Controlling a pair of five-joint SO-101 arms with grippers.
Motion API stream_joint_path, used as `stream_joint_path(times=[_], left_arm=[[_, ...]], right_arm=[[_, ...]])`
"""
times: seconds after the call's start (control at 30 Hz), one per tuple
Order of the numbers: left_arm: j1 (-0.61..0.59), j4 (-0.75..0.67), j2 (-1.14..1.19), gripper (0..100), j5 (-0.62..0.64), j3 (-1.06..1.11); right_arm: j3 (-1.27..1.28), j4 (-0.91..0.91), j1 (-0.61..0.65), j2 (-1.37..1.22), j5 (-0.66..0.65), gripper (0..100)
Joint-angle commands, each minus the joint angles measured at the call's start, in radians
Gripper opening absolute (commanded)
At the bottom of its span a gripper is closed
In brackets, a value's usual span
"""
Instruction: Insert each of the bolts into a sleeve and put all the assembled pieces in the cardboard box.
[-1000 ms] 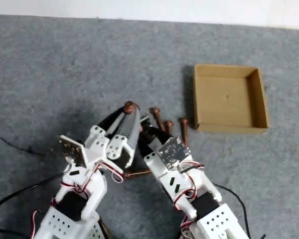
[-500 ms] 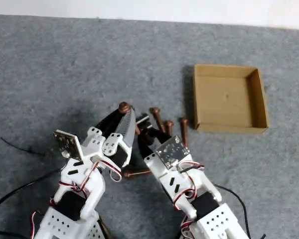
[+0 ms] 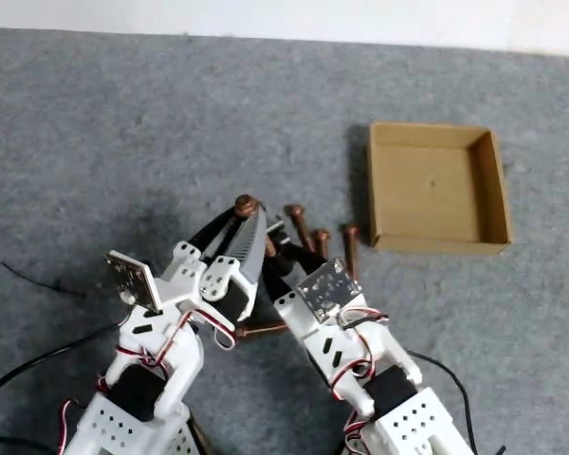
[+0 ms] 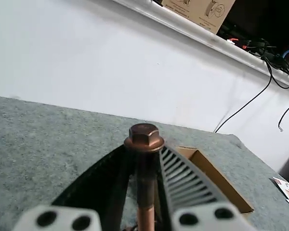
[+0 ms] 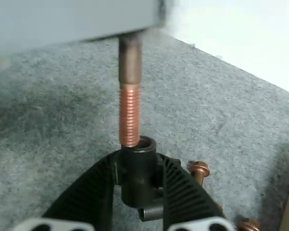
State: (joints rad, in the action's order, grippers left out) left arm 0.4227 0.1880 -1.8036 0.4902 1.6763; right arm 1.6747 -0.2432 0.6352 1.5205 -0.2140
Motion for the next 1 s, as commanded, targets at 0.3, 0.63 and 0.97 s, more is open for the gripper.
stream_joint_path(times=[0.3, 0.63, 0.97], left_arm=[[0.010, 0.087, -0.015, 1, 0.012, 0.019], [0.010, 0.178, -0.015, 1, 0.012, 0.019], [0.018, 0.281, -0.015, 1, 0.012, 0.019]], right_arm=[[0.105, -0.002, 0.062, 0.013, -0.005, 0.5], [0.105, -0.002, 0.061, 0.015, -0.005, 0.5], [0.105, -0.030, 0.059, 0.018, -0.005, 0.5]])
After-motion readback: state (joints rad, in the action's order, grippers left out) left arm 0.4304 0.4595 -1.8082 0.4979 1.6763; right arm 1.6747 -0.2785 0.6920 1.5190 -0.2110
